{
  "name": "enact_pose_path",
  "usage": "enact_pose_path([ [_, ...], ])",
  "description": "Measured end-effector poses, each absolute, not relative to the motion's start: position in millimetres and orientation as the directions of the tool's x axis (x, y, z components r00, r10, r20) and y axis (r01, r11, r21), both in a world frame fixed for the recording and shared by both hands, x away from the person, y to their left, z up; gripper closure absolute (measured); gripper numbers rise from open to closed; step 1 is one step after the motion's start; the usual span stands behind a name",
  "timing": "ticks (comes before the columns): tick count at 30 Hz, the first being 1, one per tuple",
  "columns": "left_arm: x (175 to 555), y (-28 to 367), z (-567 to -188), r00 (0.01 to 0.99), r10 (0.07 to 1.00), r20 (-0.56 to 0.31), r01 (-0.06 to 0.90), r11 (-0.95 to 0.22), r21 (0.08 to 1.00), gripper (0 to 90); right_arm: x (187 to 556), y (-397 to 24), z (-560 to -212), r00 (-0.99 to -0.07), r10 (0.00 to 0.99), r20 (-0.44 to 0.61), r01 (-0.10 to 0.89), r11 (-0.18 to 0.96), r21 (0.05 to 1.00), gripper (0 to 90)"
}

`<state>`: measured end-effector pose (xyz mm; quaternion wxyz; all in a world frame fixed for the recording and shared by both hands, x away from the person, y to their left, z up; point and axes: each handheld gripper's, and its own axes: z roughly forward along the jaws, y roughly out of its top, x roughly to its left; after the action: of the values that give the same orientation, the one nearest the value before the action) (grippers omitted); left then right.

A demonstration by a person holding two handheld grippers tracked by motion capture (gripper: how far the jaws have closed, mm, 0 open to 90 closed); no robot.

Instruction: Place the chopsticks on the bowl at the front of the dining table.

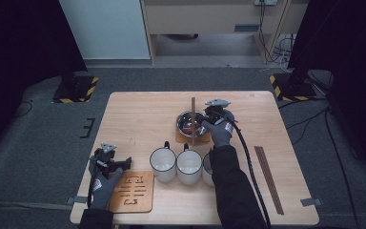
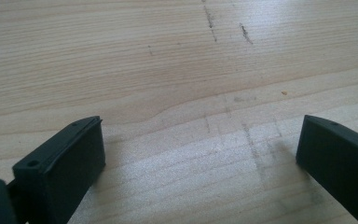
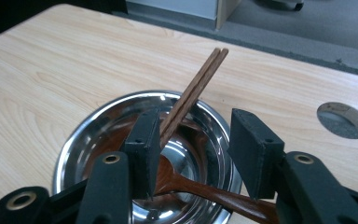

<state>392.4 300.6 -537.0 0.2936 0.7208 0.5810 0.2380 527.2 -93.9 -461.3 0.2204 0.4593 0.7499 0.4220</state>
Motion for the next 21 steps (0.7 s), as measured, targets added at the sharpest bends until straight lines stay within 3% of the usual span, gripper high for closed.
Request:
enact_pose_path([
  [21,393,300,-537,0.215,0.977,0.004,0.699,-0.157,0.698,0.0,490,-149,-430,-0.460,0.887,0.042,0.459,0.197,0.866,48.8],
])
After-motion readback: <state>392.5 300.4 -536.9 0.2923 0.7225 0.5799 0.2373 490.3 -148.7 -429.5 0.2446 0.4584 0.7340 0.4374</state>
